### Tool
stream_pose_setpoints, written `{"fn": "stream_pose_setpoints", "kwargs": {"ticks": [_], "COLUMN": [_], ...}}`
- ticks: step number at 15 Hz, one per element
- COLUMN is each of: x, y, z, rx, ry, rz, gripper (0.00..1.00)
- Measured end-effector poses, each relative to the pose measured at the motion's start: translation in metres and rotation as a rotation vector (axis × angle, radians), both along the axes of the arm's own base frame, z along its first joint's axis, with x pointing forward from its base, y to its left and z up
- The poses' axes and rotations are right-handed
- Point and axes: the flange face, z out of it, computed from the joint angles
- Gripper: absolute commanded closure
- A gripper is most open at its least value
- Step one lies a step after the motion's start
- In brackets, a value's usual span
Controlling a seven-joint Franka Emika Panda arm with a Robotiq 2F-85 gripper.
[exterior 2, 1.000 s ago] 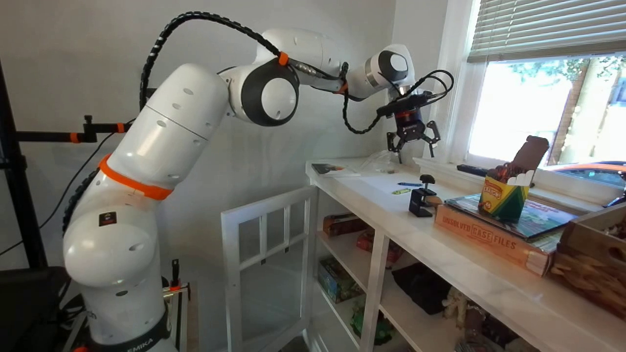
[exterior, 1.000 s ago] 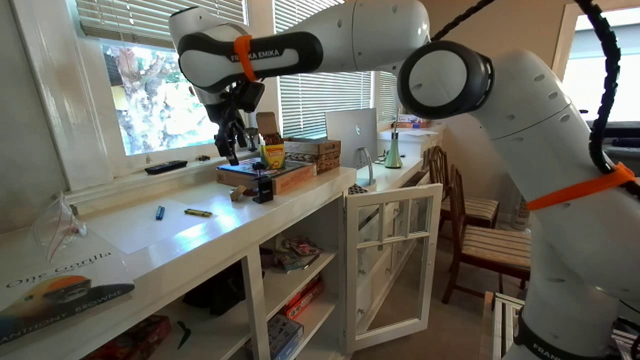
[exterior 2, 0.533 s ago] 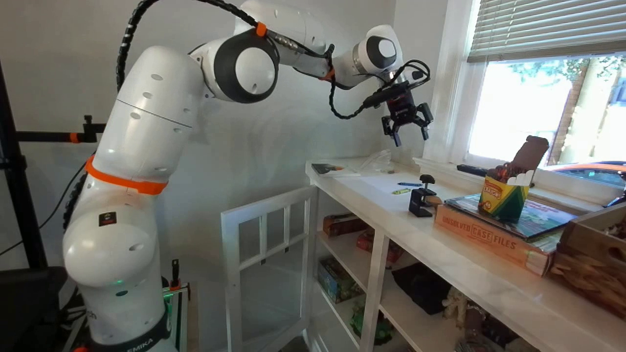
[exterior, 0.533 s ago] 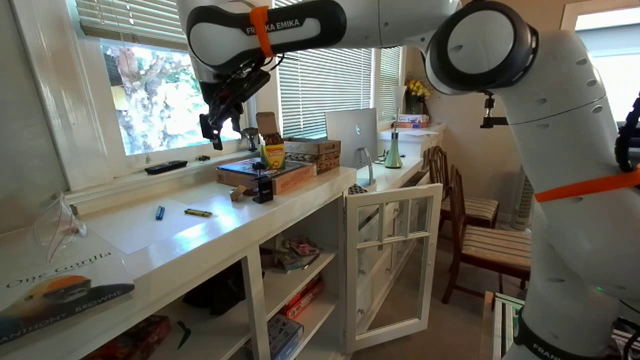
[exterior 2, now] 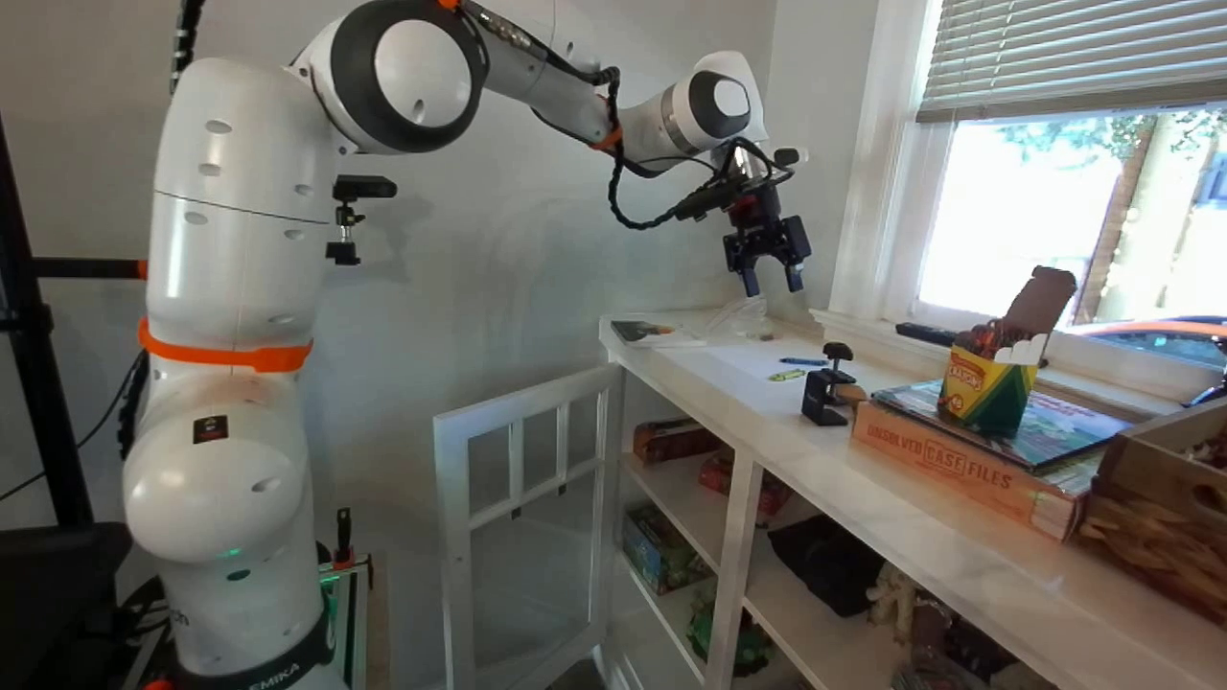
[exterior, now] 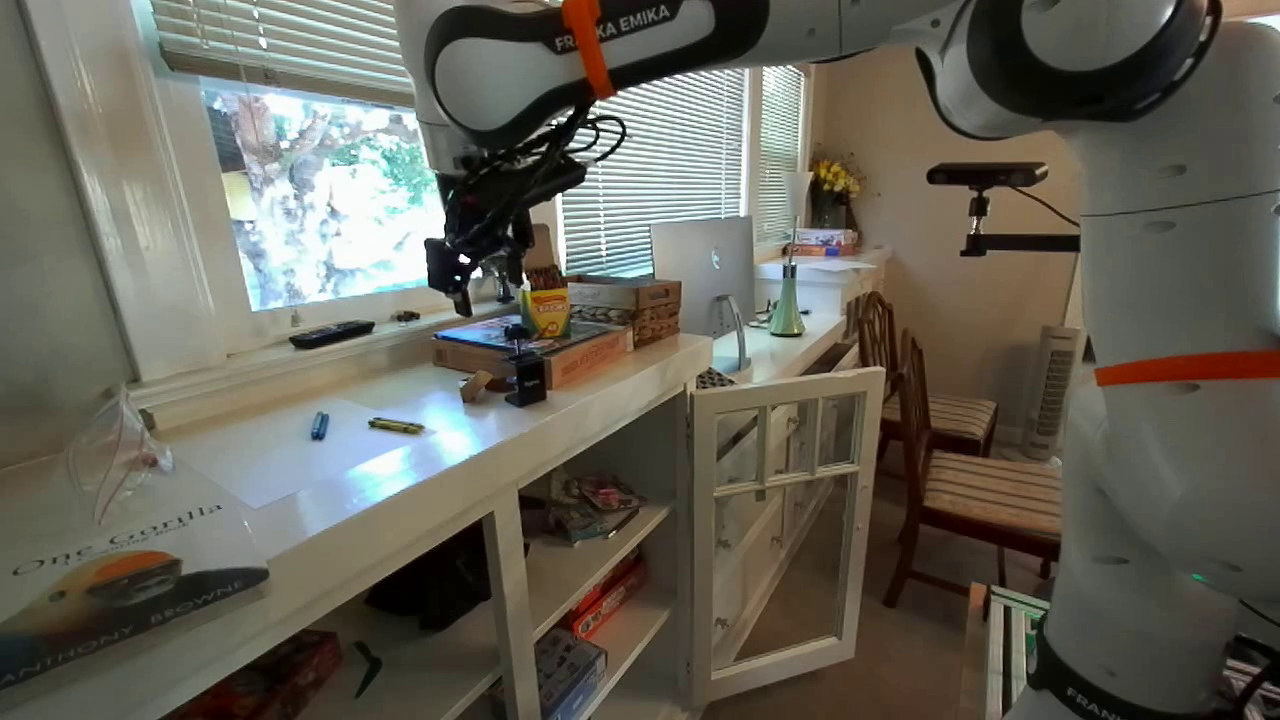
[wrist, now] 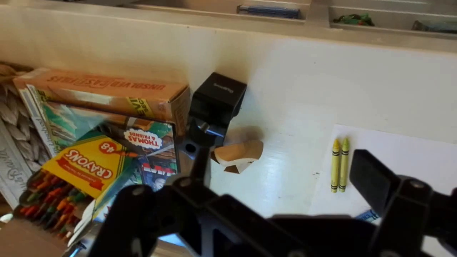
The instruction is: Turn the black object to the right continuously
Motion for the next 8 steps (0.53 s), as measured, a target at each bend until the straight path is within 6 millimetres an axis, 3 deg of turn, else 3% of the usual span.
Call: {"fn": "stream_pose_setpoints", "kwargs": {"ticks": [8], "x": [-0.061], "y": [-0.008], "z": [0.002], "rx": [0.072], "ry": [-0.146], "rz": [-0.128], "gripper": [0.00]}}
